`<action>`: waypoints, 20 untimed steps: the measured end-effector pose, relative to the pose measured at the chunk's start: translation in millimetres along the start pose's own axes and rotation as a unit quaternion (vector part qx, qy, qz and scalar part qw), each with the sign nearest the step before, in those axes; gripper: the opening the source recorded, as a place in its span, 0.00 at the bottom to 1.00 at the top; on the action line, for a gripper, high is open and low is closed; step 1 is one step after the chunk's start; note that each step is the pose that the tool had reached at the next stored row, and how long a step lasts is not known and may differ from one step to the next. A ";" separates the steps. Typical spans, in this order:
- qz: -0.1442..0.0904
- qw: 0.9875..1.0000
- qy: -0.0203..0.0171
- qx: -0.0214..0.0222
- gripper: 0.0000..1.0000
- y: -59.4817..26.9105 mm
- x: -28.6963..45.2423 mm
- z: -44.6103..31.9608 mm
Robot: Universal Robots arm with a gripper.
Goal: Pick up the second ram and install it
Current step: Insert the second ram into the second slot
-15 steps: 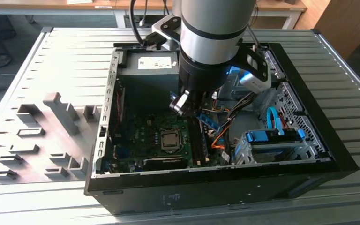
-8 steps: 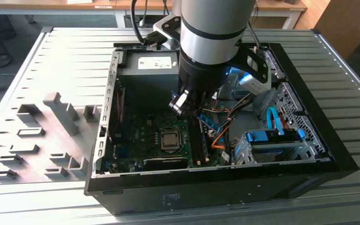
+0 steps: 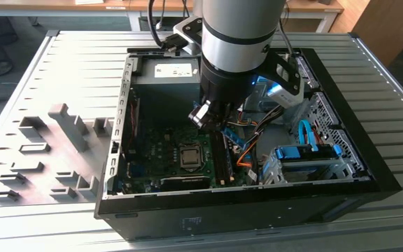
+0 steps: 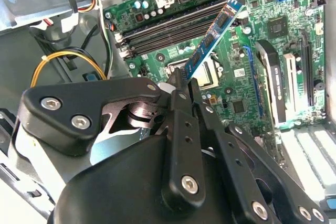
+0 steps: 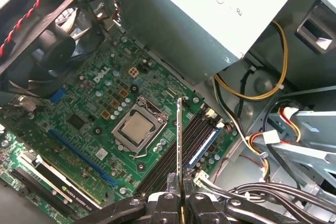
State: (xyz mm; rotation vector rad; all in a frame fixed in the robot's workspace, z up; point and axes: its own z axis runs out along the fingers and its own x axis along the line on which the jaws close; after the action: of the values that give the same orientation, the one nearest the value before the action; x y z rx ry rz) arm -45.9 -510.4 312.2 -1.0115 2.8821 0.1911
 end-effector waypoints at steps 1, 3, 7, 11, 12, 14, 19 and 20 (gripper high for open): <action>0.002 1.000 0.000 0.000 0.14 0.0 0.0 0.0; 0.007 1.000 -0.001 0.001 0.14 0.0 0.0 0.1; 0.016 1.000 -0.002 0.002 0.14 0.0 0.0 0.1; 0.025 1.000 -0.002 0.003 0.14 0.0 0.0 0.2; 0.028 1.000 -0.003 0.003 0.14 0.0 0.0 0.2; 0.032 0.999 -0.003 0.004 0.14 0.0 0.0 0.2; 0.043 0.999 -0.004 0.005 0.14 0.0 0.0 0.3; 0.045 0.999 -0.004 0.005 0.14 0.0 0.0 0.2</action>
State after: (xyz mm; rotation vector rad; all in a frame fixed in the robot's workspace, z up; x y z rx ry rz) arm -45.9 -510.4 311.9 -0.8785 2.9199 0.1849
